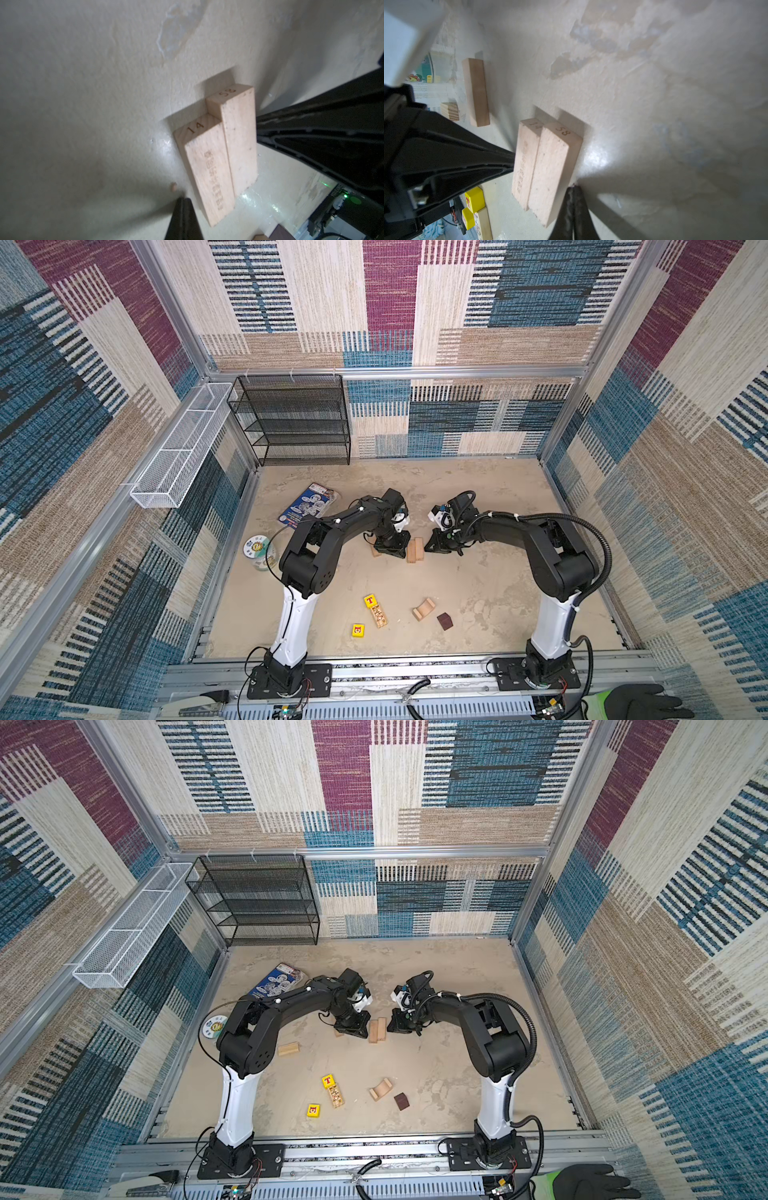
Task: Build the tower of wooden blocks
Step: 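Press the bar against the standing bar and open the right gripper, then raise the right gripper away from the two standing bars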
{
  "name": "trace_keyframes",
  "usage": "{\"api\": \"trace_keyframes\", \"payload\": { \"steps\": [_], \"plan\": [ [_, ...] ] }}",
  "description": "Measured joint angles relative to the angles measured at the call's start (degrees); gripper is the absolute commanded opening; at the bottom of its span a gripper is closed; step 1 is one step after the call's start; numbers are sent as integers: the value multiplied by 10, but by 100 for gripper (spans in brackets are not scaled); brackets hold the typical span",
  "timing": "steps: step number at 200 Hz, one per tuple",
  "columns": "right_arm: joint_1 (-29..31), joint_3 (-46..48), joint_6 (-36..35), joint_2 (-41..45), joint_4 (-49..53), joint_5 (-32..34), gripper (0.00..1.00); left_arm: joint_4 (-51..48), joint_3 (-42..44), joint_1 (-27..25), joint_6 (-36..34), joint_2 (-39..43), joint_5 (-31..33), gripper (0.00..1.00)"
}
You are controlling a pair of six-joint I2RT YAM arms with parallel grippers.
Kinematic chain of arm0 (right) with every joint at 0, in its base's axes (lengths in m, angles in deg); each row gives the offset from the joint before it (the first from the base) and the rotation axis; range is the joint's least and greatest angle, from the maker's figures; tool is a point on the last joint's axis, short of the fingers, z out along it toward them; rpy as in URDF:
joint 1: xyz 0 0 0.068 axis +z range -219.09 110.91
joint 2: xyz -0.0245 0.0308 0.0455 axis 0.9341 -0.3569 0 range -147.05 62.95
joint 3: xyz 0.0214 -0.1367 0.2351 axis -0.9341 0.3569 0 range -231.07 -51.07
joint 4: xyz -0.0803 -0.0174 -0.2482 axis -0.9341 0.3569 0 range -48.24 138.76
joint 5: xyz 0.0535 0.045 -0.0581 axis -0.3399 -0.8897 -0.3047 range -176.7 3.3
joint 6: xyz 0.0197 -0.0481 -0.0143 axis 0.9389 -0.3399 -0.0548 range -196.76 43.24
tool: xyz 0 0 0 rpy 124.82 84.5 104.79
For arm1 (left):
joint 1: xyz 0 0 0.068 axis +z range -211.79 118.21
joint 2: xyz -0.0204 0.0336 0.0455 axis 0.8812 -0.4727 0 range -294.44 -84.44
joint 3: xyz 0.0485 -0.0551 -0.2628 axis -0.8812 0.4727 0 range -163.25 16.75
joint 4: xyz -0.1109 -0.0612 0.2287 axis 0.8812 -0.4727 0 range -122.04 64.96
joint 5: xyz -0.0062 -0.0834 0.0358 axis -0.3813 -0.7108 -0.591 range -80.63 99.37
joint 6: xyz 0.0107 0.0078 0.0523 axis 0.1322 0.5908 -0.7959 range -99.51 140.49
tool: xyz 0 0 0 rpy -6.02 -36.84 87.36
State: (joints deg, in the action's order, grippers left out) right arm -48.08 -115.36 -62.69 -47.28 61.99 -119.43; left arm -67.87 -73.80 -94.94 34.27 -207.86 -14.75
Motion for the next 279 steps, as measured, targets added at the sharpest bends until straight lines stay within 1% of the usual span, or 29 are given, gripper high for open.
{"api": "trace_keyframes", "payload": {
  "steps": [52,114,133,168,227,279],
  "plan": [
    [-4,-57,-2,-9,19,44,10,0,0,0,0,0,2,8],
    [-5,-167,-2,-84,37,66,10,-1,-1,0,0,0,4,8],
    [-5,-186,-7,-102,49,68,9,-2,-2,0,0,0,10,8],
    [-4,-187,-12,-111,58,56,8,-3,-4,0,0,0,13,8],
    [-2,-156,-12,-103,49,8,7,-3,-4,0,0,0,13,9],
    [-2,-157,-12,-106,49,-8,7,-4,-4,0,0,0,13,9]
  ]
}}
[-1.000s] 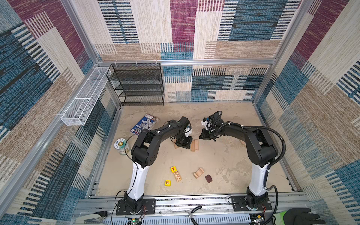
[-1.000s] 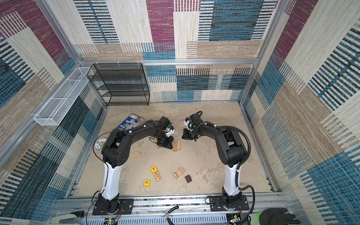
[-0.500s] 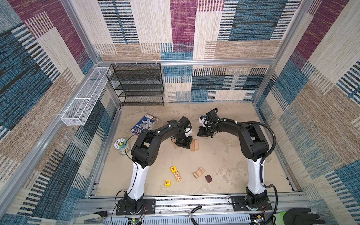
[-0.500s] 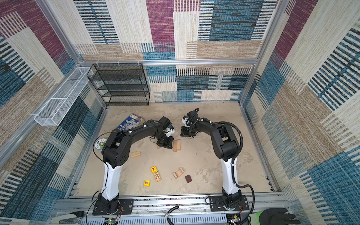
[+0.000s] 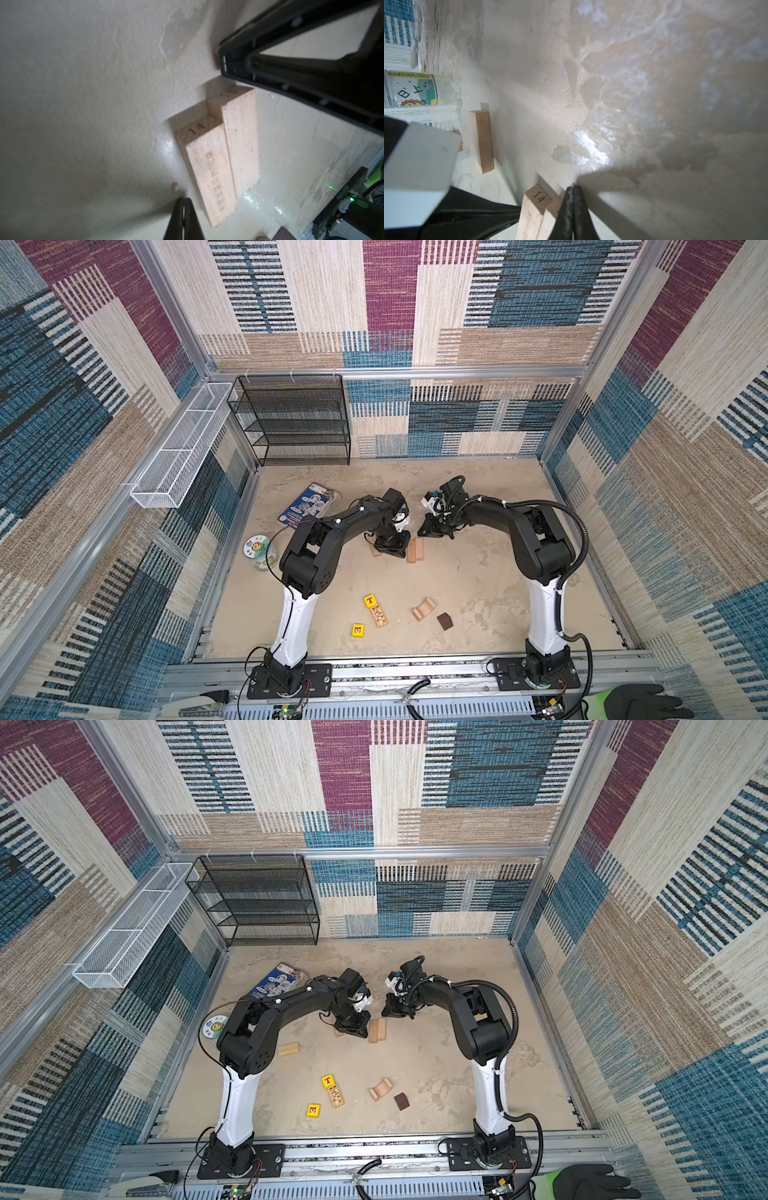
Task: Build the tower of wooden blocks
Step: 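Raise the right gripper away from the two standing bars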
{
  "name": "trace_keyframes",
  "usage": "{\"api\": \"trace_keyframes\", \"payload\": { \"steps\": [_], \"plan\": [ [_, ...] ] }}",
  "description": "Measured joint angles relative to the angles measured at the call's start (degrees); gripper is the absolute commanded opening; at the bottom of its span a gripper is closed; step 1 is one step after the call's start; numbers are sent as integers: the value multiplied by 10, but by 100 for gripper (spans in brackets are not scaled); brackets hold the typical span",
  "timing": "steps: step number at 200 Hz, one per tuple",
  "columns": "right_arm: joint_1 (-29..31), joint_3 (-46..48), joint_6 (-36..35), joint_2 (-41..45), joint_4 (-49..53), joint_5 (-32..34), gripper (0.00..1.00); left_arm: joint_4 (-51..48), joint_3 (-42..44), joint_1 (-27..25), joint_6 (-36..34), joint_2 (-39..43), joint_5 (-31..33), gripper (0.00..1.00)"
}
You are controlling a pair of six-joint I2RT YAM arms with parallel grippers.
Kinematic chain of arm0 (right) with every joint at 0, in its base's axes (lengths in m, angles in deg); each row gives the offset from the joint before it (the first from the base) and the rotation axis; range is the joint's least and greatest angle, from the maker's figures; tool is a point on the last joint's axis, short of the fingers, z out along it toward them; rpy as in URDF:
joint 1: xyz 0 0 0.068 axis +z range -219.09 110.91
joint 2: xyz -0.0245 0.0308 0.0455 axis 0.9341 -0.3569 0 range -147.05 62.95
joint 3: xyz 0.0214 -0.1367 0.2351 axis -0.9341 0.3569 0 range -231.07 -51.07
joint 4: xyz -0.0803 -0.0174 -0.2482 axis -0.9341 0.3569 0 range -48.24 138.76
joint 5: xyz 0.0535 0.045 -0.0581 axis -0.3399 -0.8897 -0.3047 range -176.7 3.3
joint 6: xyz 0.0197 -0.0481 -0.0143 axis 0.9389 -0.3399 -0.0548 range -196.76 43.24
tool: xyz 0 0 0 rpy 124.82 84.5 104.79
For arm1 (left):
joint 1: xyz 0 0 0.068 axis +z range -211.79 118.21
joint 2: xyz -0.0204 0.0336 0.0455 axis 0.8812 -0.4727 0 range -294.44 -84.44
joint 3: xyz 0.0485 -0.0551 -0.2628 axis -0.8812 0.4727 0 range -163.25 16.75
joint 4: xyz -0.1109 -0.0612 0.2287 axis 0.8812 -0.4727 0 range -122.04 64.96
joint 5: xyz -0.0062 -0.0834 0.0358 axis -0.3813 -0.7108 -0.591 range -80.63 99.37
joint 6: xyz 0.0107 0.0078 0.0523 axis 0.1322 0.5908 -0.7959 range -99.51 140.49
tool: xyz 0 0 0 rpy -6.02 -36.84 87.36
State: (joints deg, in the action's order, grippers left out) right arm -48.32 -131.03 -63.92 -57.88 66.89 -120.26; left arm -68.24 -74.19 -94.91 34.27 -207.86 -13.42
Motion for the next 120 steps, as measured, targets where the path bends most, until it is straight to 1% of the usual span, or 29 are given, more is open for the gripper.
{"api": "trace_keyframes", "payload": {
  "steps": [120],
  "plan": [
    [0,0,4,0,1,-5,5,0,0,0,0,0,0,9]
  ]
}}
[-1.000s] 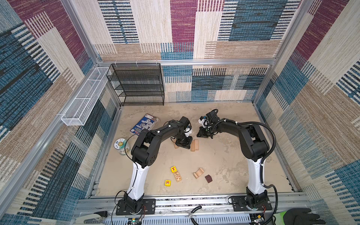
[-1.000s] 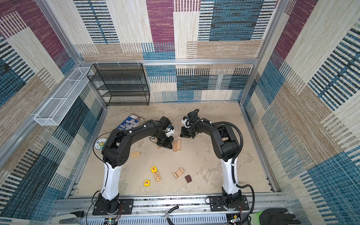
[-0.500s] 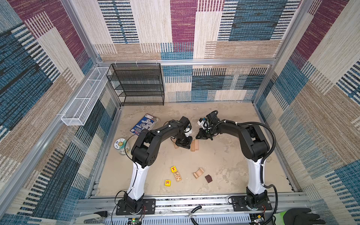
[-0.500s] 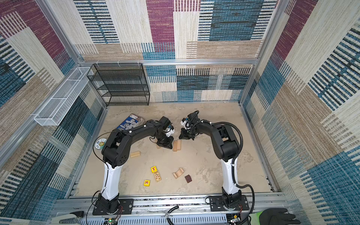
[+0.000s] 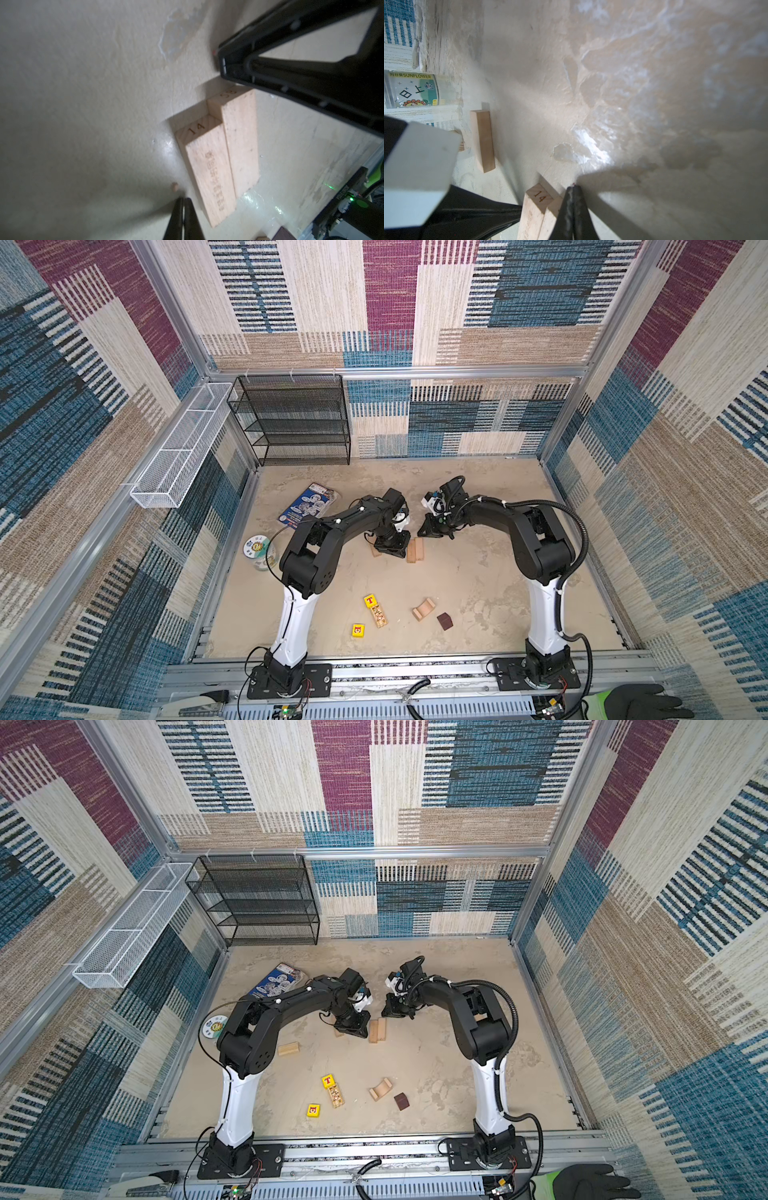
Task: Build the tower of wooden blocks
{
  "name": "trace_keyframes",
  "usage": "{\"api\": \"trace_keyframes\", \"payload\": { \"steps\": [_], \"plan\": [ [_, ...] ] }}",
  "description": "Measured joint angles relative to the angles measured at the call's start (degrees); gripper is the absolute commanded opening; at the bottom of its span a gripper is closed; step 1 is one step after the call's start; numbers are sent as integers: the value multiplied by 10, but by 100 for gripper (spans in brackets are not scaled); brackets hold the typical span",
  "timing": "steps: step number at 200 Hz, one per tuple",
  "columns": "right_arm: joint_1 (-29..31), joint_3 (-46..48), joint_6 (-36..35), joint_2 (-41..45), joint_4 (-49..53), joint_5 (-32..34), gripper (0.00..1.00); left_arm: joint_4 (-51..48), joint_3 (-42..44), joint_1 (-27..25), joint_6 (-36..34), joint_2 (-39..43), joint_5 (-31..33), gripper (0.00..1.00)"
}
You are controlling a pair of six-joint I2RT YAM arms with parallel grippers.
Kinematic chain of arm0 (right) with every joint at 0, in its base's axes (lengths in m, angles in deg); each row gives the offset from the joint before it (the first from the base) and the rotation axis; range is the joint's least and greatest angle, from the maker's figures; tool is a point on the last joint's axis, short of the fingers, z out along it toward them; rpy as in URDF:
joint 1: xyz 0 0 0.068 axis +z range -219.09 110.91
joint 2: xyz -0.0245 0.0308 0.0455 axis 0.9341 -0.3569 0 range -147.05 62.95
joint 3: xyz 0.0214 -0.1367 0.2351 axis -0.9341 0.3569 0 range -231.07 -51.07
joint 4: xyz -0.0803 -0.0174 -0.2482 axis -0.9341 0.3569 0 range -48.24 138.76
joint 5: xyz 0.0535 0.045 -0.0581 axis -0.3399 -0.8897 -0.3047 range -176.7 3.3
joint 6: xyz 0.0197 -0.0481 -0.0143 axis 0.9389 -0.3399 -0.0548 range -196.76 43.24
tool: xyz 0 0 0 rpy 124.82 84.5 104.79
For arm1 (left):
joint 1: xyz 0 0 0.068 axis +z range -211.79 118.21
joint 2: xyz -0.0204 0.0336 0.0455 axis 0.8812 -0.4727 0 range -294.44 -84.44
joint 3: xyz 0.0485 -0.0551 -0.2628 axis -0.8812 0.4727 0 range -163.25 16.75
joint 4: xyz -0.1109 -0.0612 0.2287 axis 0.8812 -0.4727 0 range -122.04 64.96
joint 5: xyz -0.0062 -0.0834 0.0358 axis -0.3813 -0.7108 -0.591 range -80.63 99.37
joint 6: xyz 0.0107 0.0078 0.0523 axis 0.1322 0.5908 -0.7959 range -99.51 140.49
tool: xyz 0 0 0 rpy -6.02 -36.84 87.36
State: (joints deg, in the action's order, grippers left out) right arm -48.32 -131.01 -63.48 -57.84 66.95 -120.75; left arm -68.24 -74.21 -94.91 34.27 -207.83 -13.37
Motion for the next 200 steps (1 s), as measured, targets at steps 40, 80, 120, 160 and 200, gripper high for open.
{"api": "trace_keyframes", "payload": {
  "steps": [40,80,120,160,200],
  "plan": [
    [0,1,0,1,2,-3,4,0,0,0,0,0,0,9],
    [0,3,0,2,2,-5,4,-1,0,0,0,1,0,9],
    [1,4,0,3,4,-6,3,-1,0,0,0,1,0,9],
    [1,4,0,3,6,-8,3,-1,0,0,0,1,1,9],
    [1,4,0,3,6,-9,2,-2,0,0,0,1,1,9]
  ]
}}
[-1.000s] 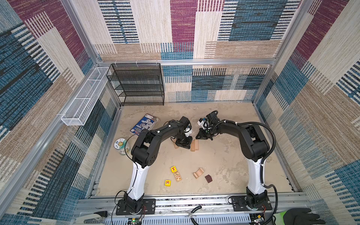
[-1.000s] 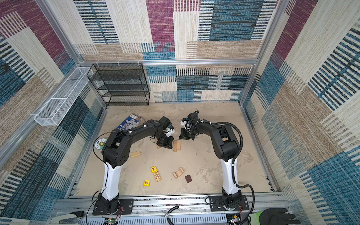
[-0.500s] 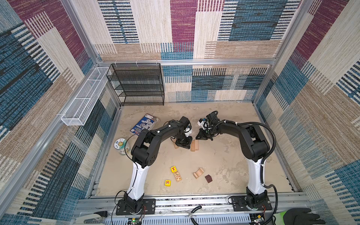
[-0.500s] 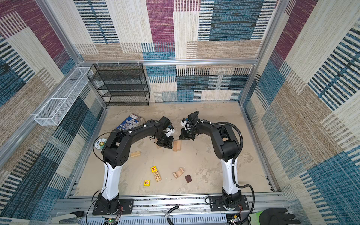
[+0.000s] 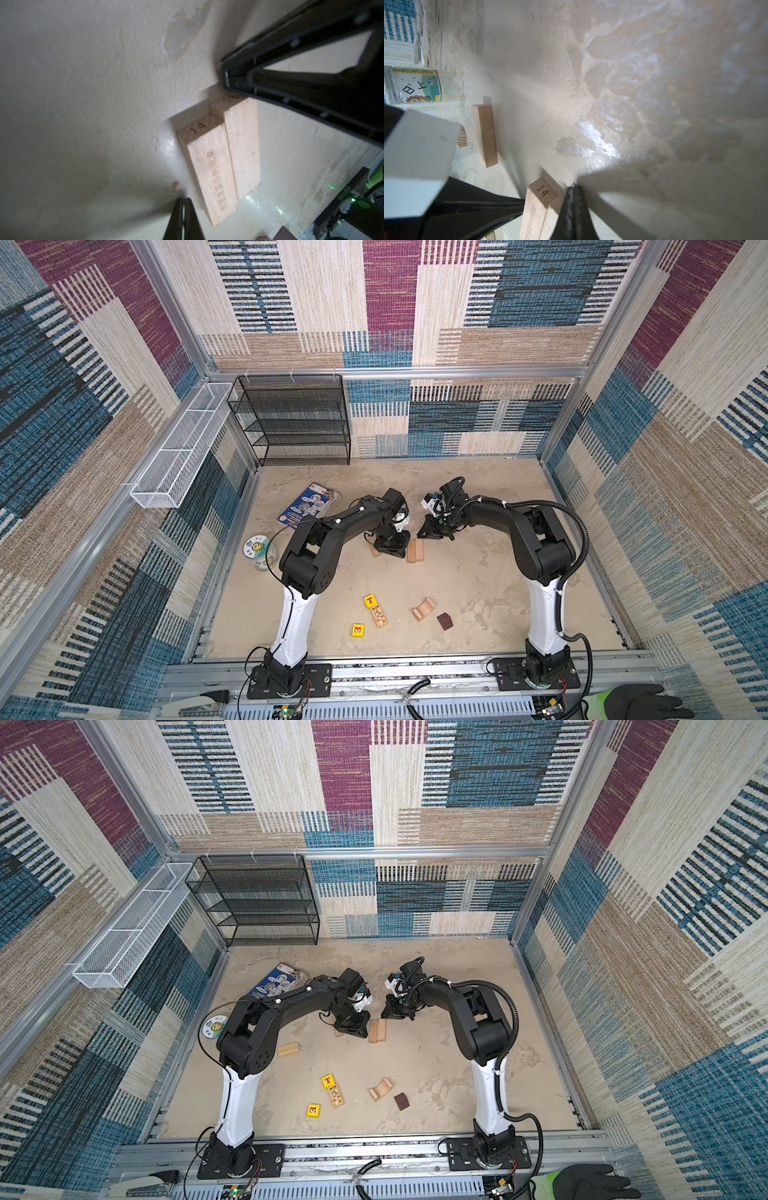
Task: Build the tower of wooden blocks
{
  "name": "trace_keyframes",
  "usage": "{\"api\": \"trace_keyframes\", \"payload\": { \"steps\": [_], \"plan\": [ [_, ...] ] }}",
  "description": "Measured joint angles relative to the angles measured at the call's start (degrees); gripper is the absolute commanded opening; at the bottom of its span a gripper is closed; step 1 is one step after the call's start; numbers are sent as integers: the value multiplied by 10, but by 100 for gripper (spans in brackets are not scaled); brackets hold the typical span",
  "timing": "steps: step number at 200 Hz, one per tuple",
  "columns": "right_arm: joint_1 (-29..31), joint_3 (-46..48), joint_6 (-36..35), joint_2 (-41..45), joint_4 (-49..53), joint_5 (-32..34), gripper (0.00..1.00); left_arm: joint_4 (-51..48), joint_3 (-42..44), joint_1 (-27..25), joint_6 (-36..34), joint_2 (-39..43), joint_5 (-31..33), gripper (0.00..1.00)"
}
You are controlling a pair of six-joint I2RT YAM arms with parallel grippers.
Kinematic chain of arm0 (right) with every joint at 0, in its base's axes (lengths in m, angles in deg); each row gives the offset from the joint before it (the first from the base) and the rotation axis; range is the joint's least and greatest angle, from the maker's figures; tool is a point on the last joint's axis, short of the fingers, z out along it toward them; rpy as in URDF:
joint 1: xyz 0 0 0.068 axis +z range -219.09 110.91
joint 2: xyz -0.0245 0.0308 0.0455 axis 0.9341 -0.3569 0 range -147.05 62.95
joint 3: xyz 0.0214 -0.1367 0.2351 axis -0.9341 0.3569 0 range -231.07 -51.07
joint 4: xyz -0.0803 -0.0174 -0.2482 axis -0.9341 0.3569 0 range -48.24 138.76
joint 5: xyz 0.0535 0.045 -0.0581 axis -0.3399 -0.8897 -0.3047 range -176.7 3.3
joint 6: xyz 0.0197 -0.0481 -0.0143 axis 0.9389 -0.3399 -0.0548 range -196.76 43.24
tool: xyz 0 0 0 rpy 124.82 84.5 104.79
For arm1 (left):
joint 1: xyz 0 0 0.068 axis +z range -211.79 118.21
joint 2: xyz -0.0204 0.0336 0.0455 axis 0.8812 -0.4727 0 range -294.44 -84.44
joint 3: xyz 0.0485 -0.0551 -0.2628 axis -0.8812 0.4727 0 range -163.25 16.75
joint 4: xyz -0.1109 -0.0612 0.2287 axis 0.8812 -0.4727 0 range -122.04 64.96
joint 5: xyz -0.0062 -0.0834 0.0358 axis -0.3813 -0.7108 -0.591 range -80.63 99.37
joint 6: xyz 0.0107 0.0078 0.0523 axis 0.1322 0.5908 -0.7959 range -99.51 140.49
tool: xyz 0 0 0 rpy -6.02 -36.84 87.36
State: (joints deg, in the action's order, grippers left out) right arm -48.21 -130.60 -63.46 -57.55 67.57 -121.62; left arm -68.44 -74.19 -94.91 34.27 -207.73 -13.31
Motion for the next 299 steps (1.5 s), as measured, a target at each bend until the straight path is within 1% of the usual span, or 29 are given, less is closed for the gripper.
{"api": "trace_keyframes", "payload": {
  "steps": [46,73,299],
  "plan": [
    [0,1,0,0,0,-2,2,-1,0,0,0,0,0,9],
    [0,1,2,0,1,-5,0,-2,0,0,0,1,1,9],
    [0,8,4,0,-5,-13,0,-3,0,0,0,3,2,9]
  ]
}}
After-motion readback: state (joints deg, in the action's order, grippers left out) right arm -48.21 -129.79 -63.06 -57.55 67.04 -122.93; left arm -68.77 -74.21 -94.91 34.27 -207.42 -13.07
